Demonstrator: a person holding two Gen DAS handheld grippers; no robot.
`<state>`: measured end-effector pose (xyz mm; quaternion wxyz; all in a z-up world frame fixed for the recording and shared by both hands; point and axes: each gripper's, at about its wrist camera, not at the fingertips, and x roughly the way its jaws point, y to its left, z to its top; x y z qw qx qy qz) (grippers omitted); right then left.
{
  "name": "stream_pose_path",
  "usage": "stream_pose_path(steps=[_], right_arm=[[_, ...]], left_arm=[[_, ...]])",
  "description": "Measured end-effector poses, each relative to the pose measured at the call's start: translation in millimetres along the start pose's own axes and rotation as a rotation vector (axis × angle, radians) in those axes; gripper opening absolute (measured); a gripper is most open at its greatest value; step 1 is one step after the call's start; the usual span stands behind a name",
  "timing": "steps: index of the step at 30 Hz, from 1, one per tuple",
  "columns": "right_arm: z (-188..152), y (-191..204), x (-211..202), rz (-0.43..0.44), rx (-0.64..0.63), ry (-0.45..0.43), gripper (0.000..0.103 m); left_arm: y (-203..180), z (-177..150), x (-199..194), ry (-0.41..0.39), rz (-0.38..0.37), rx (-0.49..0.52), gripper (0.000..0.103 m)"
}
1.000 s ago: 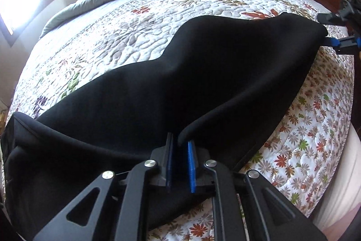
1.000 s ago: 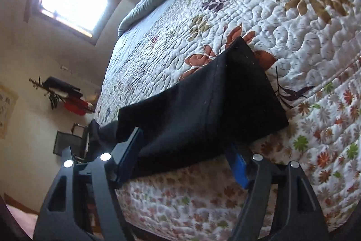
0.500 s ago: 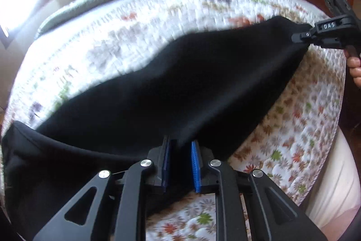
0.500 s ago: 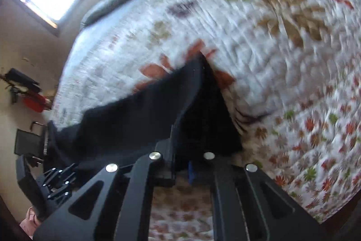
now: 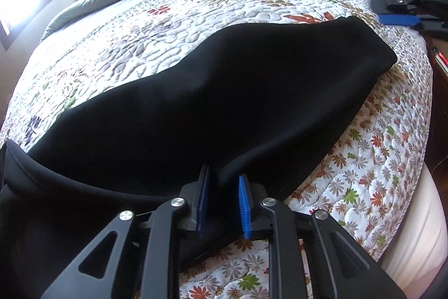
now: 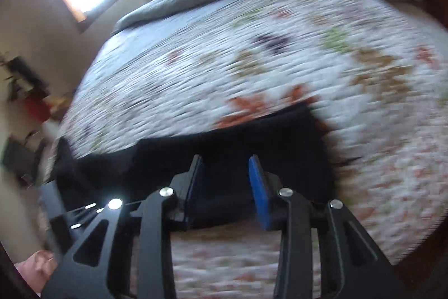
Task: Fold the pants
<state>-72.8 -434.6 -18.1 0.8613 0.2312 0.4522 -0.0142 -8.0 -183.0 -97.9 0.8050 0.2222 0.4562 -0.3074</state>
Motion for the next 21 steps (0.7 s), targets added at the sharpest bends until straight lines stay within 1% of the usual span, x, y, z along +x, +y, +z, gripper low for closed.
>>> stream_pose_path(steps=[1,2,3,4,5,6,7,8,9,10,12,13,14,15,16,18,21], right_arm=[[-2.6,11.7,15.3,0.049,-0.004,0.053,0.035],[-4.8,24.5,31.0,0.068,-0.008,0.104,0.035],[-9.5,34.0,49.2,0.065,-0.020,0.156,0.035],[-14.7,38.9,64.4,0.047,-0.024,0.206,0.035],[-21.3,41.7,79.3,0.010,-0.022,0.269,0.037],[-28.3,41.0,90.9,-0.029,-0.022,0.312,0.037],[-30.9,40.2,92.5,-0.038,-0.030,0.301,0.037],[-32.8,40.4,91.0,-0.044,-0.050,0.296,0.037],[-33.3,41.1,90.3,-0.050,-0.063,0.297,0.037],[-33.6,41.4,89.8,-0.059,-0.071,0.299,0.037],[-36.5,44.7,89.8,-0.085,-0.088,0.300,0.037],[-38.8,47.2,89.6,-0.100,-0.102,0.297,0.037],[-40.5,50.2,89.8,-0.118,-0.117,0.292,0.037],[-41.2,52.0,91.1,-0.132,-0.127,0.287,0.038],[-40.6,52.3,92.4,-0.141,-0.129,0.281,0.038],[-41.4,52.0,90.7,-0.142,-0.125,0.276,0.038],[-44.4,49.1,89.3,-0.120,-0.109,0.278,0.038]], left_arm=[[0.9,0.4,0.1,0.000,-0.003,-0.007,0.019],[1.6,0.8,-0.2,0.000,-0.007,-0.013,0.019],[3.6,1.3,-1.8,0.000,-0.015,-0.030,0.020],[6.2,1.5,-4.1,0.004,-0.020,-0.046,0.024],[9.6,2.0,-8.5,0.011,-0.038,-0.068,0.028],[12.9,2.2,-14.5,0.017,-0.061,-0.091,0.035],[16.1,1.5,-20.9,0.019,-0.073,-0.113,0.047],[21.5,0.5,-29.7,0.015,-0.077,-0.147,0.055],[28.7,-0.8,-38.1,0.011,-0.074,-0.183,0.068],[41.0,-2.4,-47.5,0.013,-0.049,-0.239,0.072],[60.5,-3.2,-54.3,0.034,-0.009,-0.312,0.073],[75.3,-2.6,-54.9,0.063,0.025,-0.364,0.073],[89.4,-1.8,-52.7,0.095,0.044,-0.414,0.073],[97.7,-1.1,-50.2,0.115,0.045,-0.444,0.073],[109.4,-0.4,-45.4,0.143,0.034,-0.490,0.073],[127.2,1.9,-35.6,0.181,-0.017,-0.564,0.073],[144.5,7.3,-15.6,0.244,-0.062,-0.652,0.073]])
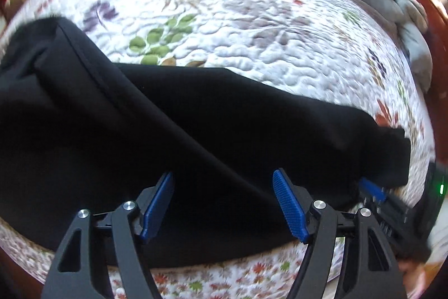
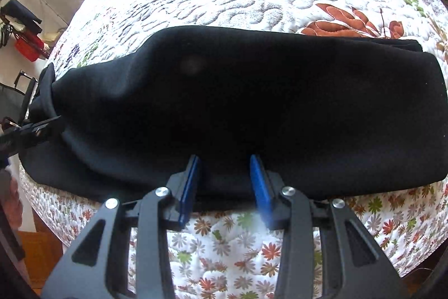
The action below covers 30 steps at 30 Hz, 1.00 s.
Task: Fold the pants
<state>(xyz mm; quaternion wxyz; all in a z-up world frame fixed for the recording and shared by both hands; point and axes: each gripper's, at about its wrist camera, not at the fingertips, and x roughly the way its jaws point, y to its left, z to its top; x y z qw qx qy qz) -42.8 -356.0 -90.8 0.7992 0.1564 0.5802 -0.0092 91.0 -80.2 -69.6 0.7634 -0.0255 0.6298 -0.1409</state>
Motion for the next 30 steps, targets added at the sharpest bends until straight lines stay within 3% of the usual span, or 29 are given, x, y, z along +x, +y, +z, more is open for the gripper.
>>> stream_pose_path(steps=[2,4,7,10,14,18,22,25,28,30], right_arm=[[3.6,-7.5,2.2,0.013,0.005,0.001,0.038],[2.1,-8.4,1.1,0.013,0.002,-0.001,0.038],[9.7,1.2,10.7,0.011,0.002,-0.003,0.038],[10.6,1.6,11.4,0.018,0.002,0.001,0.038],[12.9,-0.8,11.9,0.048,0.014,0.011,0.038],[17.1,0.0,9.8,0.029,-0.017,0.039,0.039],[22.1,28.7,-3.9,-0.040,-0.106,0.040,0.041],[19.0,70.4,-15.9,0.075,-0.214,0.025,0.042],[14.9,106.5,-6.8,0.238,-0.261,0.092,0.039],[14.8,120.1,11.2,0.229,-0.276,0.149,0.039]], left_arm=[[11.3,5.2,8.8,0.034,-0.040,-0.059,0.068],[24.7,4.7,13.1,0.039,-0.072,-0.110,0.037],[41.0,-4.2,10.9,0.019,-0.167,-0.156,0.017],[48.0,-27.1,-5.4,-0.062,-0.216,-0.191,0.013],[41.2,-69.3,-24.2,-0.163,-0.189,-0.151,0.011],[39.9,-98.9,-8.3,-0.162,-0.173,-0.141,0.011],[46.0,-95.8,7.3,-0.174,-0.182,-0.170,0.010],[43.6,-90.4,9.6,-0.173,-0.180,-0.166,0.010],[42.1,-89.7,10.3,-0.176,-0.180,-0.155,0.010],[42.0,-87.3,10.9,-0.174,-0.186,-0.156,0.010]])
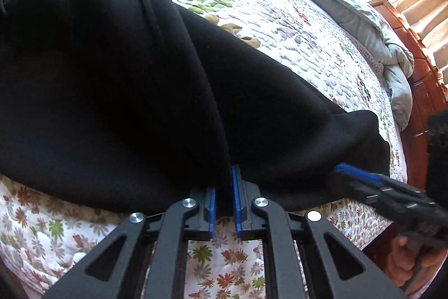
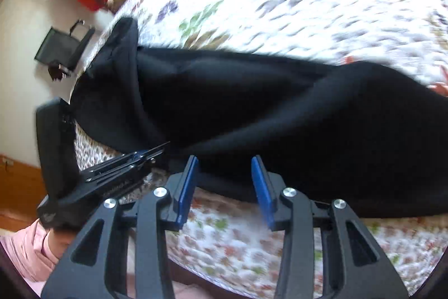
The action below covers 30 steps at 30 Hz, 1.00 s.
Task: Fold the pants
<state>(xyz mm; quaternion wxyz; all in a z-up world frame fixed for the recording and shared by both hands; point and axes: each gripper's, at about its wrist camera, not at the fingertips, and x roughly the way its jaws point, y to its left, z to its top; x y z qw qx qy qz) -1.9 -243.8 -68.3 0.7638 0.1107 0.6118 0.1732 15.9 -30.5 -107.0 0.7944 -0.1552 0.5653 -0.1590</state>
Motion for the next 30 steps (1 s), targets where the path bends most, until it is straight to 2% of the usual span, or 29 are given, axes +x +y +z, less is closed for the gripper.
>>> stream_pose_path(steps=[2,5,6,7,12,17,21,24,26,30], right_arm=[[2.9,-5.4,18.5,-0.053,0.027,0.052,0.036],[2.3,-17.6,29.9,-0.048,0.053,0.055,0.036],[1.8,-17.0,28.8,-0.050,0.052,0.053,0.036],[0.3,-14.6,31.4,-0.057,0.045,0.051,0.036],[-5.5,-6.5,31.4,-0.112,0.015,0.033,0.036],[-4.5,-6.6,33.2,-0.103,0.024,0.030,0.036],[-3.4,-7.3,33.8,-0.096,0.028,0.025,0.037],[-3.5,-7.9,33.8,-0.093,0.027,0.022,0.039],[-3.5,-8.3,33.7,-0.089,0.026,0.019,0.039],[-3.6,-9.7,34.3,-0.080,0.028,0.013,0.039]], left_arm=[[6.5,-1.3,-3.4,0.006,-0.007,0.005,0.010],[9.1,5.8,-8.4,0.039,-0.017,0.011,0.022],[9.2,9.7,-12.8,0.046,0.003,0.012,0.029],[10.8,17.4,-21.0,0.042,0.025,0.009,0.042],[26.9,69.0,-54.1,0.006,0.117,0.006,0.061],[46.7,142.6,-45.8,0.095,0.212,-0.027,0.064],[49.8,185.3,-29.4,0.180,0.279,-0.059,0.065],[57.9,197.1,-16.8,0.255,0.302,-0.073,0.066],[62.6,204.9,-10.0,0.307,0.318,-0.119,0.066],[52.1,218.1,-14.6,0.326,0.285,-0.138,0.068]])
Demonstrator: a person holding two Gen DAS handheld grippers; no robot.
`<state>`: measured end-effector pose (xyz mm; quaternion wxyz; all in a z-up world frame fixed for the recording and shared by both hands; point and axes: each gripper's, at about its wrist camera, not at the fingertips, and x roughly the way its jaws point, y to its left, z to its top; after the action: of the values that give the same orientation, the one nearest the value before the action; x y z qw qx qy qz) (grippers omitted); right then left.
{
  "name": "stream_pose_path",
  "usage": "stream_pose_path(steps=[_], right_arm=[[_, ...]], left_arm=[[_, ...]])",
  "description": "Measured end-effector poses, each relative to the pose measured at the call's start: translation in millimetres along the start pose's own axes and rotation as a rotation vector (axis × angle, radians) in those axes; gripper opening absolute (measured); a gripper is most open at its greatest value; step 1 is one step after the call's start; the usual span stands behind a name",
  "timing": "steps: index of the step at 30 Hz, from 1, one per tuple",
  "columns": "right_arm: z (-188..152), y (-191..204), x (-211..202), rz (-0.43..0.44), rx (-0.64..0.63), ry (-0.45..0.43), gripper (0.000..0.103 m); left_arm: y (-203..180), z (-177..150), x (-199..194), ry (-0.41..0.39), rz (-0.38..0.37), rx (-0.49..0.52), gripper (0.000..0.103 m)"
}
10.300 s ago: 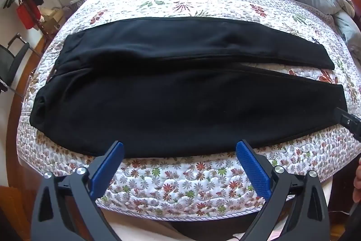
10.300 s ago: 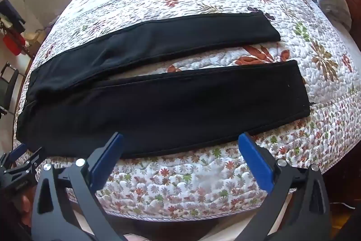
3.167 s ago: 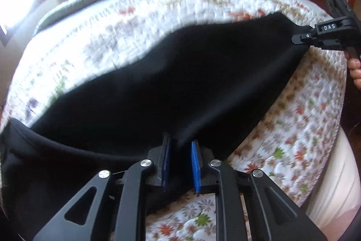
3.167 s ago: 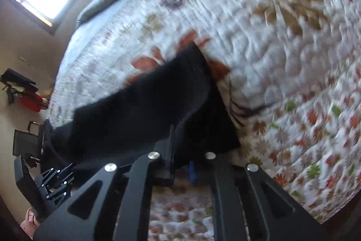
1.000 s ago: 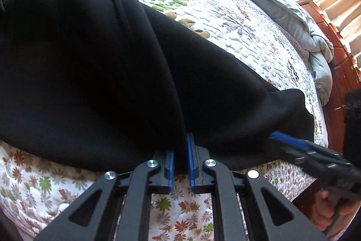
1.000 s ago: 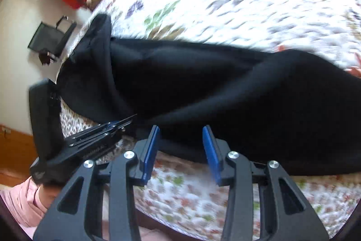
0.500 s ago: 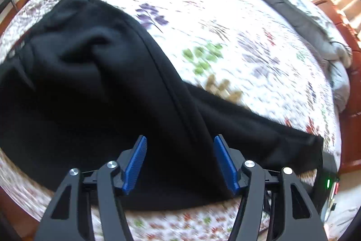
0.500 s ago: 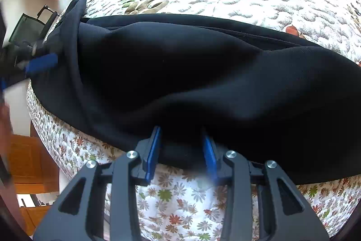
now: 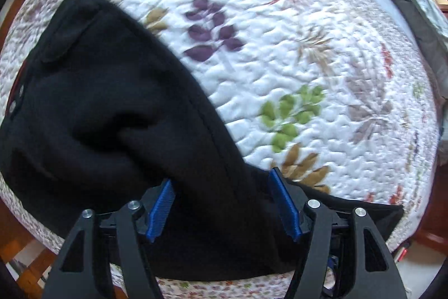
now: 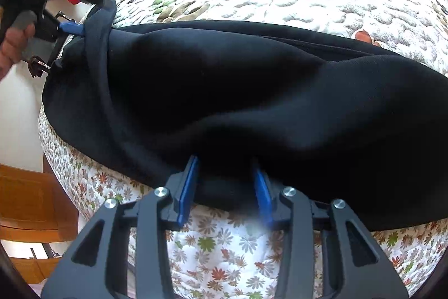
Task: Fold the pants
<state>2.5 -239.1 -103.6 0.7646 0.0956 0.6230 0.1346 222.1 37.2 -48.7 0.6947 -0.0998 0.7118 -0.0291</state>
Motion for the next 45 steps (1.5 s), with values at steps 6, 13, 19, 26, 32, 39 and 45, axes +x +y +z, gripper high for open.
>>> stream_pose_path(steps=[6,13,19,26,32,39,45], right_arm=[[-0.5,-0.5,0.0,0.013,0.007,-0.007,0.041],[-1.8,-2.0,-1.2,0.031,0.018,-0.017,0.042],[-0.5,-4.1,-2.7,0.046,0.029,-0.025,0.042],[1.1,-4.8,-4.8,0.059,0.031,-0.020,0.043],[5.2,14.8,-10.9,-0.013,-0.038,-0.022,0.047],[8.5,57.5,-8.5,-0.015,-0.152,-0.021,0.052],[10.4,64.8,8.1,-0.056,-0.169,-0.010,0.058]], left_arm=[[4.8,21.5,16.6,0.102,0.050,-0.034,0.067],[28.1,26.8,16.8,0.095,0.036,-0.062,0.015],[70.8,-24.9,-18.7,-0.118,-0.110,-0.088,0.009],[93.0,-146.0,-55.0,-0.518,-0.160,-0.085,0.009],[129.1,-205.3,-18.4,-0.598,-0.193,-0.186,0.010],[142.0,-217.4,5.2,-0.575,-0.261,-0.236,0.040],[156.2,-212.3,-18.1,-0.574,-0.277,-0.246,0.059]])
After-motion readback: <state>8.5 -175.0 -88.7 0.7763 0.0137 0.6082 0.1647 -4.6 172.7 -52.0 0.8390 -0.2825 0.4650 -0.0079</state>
